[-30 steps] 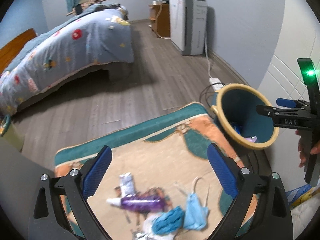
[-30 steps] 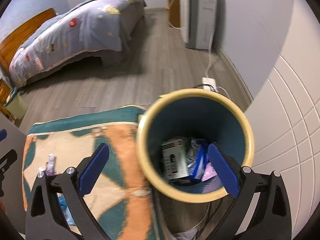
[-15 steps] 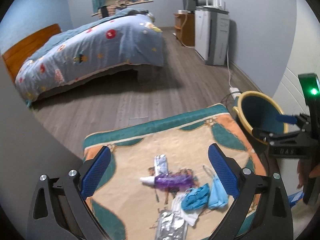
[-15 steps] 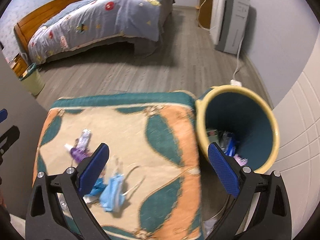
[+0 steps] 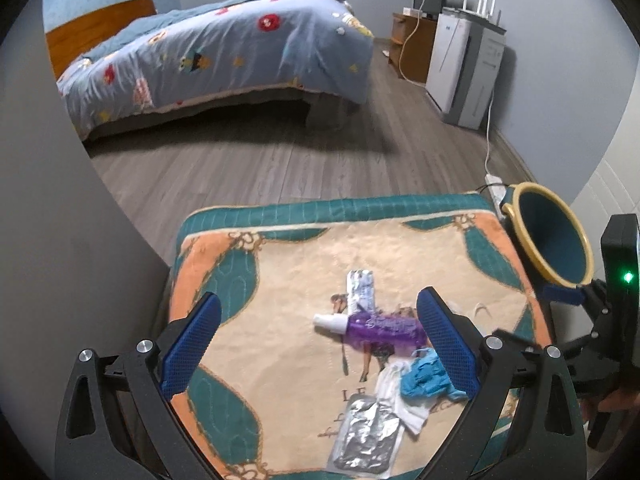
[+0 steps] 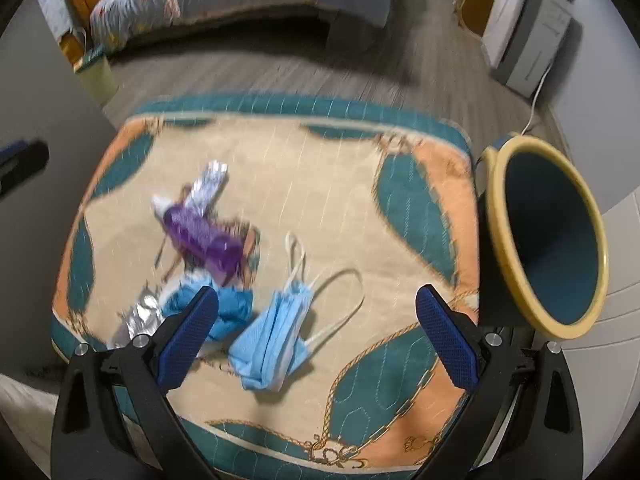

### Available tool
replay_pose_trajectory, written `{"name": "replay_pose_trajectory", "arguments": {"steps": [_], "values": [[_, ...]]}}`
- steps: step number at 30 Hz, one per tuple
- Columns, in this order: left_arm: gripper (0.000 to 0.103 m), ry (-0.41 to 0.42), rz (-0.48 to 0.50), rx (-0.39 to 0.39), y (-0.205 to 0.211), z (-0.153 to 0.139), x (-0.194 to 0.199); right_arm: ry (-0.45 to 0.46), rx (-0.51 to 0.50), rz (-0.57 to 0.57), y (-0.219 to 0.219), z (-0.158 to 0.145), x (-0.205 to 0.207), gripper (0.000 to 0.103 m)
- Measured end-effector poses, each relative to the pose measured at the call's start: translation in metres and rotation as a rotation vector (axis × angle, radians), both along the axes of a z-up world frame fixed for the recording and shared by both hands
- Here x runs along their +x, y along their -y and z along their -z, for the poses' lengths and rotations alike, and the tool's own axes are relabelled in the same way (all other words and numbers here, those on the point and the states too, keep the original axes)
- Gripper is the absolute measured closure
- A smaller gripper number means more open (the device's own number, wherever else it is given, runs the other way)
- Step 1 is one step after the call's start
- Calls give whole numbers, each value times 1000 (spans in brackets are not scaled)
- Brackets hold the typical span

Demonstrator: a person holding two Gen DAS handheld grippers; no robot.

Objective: Collect trash
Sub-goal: 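Move both grippers back over the cushion toward the blue gloves and mask, then grasp the blue mask with the right gripper while the left grasps the blue gloves, then carry the blue mask and blue gloves over the wastebasket with both grippers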

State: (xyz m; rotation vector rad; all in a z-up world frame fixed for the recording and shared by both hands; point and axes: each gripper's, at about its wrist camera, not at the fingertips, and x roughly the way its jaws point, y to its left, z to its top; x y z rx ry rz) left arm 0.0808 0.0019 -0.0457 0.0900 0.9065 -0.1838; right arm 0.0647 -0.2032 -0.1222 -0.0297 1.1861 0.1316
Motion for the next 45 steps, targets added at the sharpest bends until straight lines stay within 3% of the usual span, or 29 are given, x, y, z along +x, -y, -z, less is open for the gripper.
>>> {"name": "replay_pose_trajectory", "arguments": {"steps": [5, 8, 11, 12, 15, 23, 28, 34, 35, 36, 38, 41, 45], "values": [[6, -26, 21, 41, 4, 11, 5, -89, -25, -29, -7, 24, 0, 9], [6, -45, 44, 44, 10, 17, 6, -157, 30, -45, -9, 37, 1, 25], [6, -68, 78, 61, 18, 25, 6, -217, 32, -93, -16, 49, -1, 55], [6, -74, 86, 66, 21, 27, 5, -225, 29, -110, -18, 51, -2, 69], [6, -104, 111, 79, 28, 37, 5, -204, 32, -125, -17, 45, -3, 86], [6, -187, 177, 66, 57, 65, -1, -83, 38, 4, 28, 11, 13, 87], [6, -216, 250, 132, 87, 86, -12, -41, 5, 71, 56, 2, 20, 87], [9, -280, 313, 131, 110, 106, -22, -63, 58, 117, 65, 9, 22, 87], [14, -285, 316, 139, 111, 109, -22, -63, 54, 112, 63, 10, 21, 87], [27, -296, 318, 133, 110, 112, -22, -63, 51, 104, 62, 10, 21, 87], [39, -340, 318, 111, 108, 118, -19, -65, 48, 88, 57, 10, 22, 87], [53, -340, 338, 94, 109, 118, -20, -73, 40, 64, 54, 13, 22, 87], [58, -325, 348, 61, 107, 109, -19, -76, 38, 63, 55, 15, 23, 87]]}}
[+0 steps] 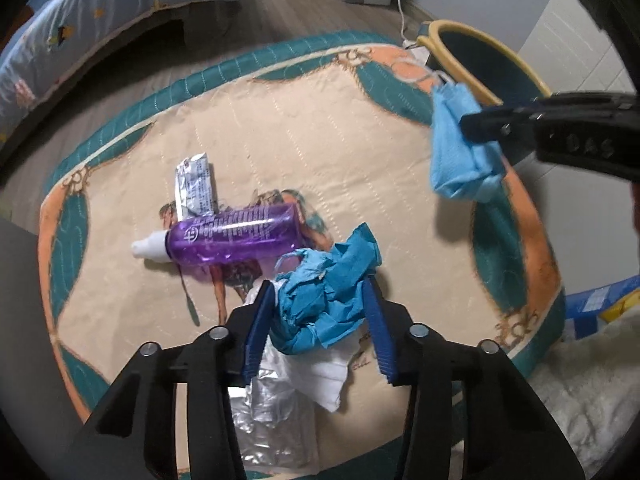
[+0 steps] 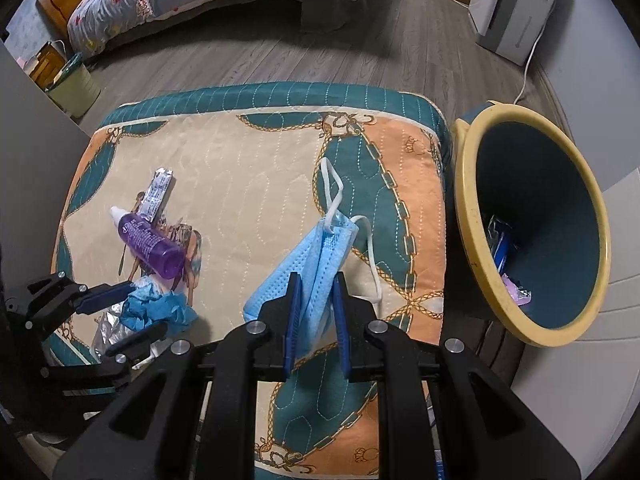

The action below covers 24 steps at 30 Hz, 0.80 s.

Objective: Collect trash
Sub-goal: 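Carry the blue mask and blue gloves over the wastebasket with both grippers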

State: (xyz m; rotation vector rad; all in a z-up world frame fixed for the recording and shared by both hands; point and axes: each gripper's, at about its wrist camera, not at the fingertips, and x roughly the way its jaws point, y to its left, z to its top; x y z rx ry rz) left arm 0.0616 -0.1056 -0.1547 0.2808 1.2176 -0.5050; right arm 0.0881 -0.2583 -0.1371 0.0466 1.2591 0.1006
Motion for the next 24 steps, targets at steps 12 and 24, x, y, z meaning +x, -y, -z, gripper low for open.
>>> {"name": "replay_pose_trajectory", "arguments": {"steps": [12, 24], "values": [[59, 167, -39, -70, -7, -52, 7, 75, 28, 54, 18, -24, 4, 87], [59, 269, -59, -95, -10, -82, 9, 218, 42, 44, 35, -69, 8, 87]]}}
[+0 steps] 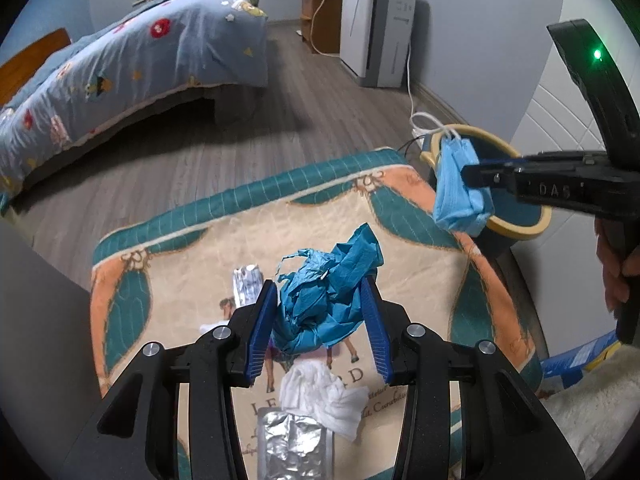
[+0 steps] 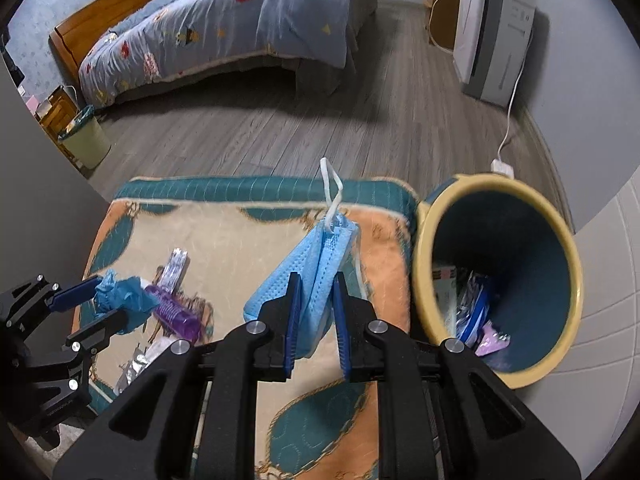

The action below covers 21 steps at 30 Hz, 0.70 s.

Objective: Collect trash
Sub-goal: 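Carry the blue mask and blue gloves over the wastebasket with both grippers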

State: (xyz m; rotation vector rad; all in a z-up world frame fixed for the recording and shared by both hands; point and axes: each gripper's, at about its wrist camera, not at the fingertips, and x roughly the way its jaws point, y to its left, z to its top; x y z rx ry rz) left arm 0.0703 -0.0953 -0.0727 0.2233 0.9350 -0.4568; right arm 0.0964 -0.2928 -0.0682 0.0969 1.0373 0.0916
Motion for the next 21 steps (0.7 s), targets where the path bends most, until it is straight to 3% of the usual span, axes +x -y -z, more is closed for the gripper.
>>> {"name": "replay_pose_trajectory", "arguments": {"steps": [7, 12, 21], "values": [[59, 17, 31, 14, 12, -2, -3, 47, 24, 113, 50, -12, 6, 87], [59, 17, 48, -24, 27, -10, -4, 51, 67, 205, 92, -10, 8, 87], [59, -27, 118, -76, 81, -9, -6, 12, 155, 423, 170, 17, -3, 87]]}}
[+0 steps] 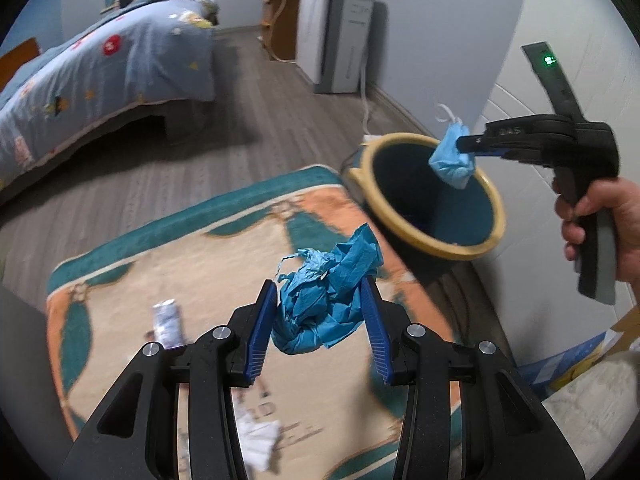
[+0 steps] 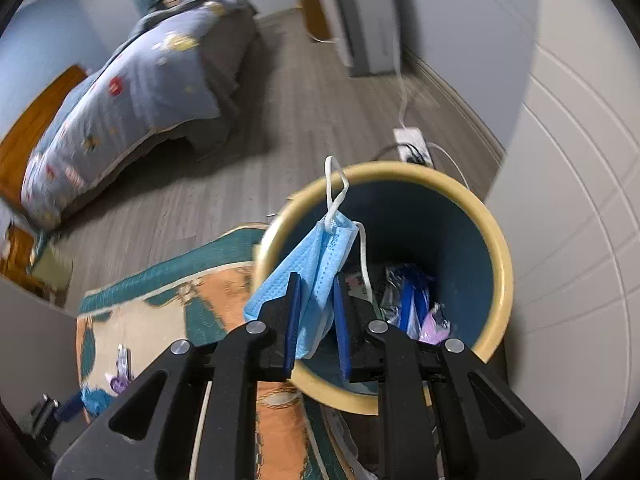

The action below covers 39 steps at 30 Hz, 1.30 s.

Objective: Collect trash
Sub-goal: 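Carry the blue mask and blue gloves over the wastebasket with both grippers, then open both grippers to drop the mask and gloves into the wastebasket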

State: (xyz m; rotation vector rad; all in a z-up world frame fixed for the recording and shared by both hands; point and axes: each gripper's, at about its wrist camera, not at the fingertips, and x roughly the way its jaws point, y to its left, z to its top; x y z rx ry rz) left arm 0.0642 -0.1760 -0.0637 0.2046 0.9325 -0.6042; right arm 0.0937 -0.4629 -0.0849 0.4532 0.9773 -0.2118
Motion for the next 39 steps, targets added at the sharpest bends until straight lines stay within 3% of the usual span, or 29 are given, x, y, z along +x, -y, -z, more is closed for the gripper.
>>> {"name": "replay_pose_trajectory", "arguments": {"steps": [8, 23, 32, 39], "values": [[59, -21, 108, 1, 62, -2, 6, -57, 41, 118, 42, 29, -13, 87], [57, -27, 201, 64, 156, 23, 46, -85, 52, 161, 56, 44, -14, 87], [50, 45, 200, 22, 176, 18, 68, -29, 46, 209, 62, 34, -18, 87], [39, 57, 199, 16, 170, 20, 69, -55, 28, 213, 62, 40, -18, 87]]}}
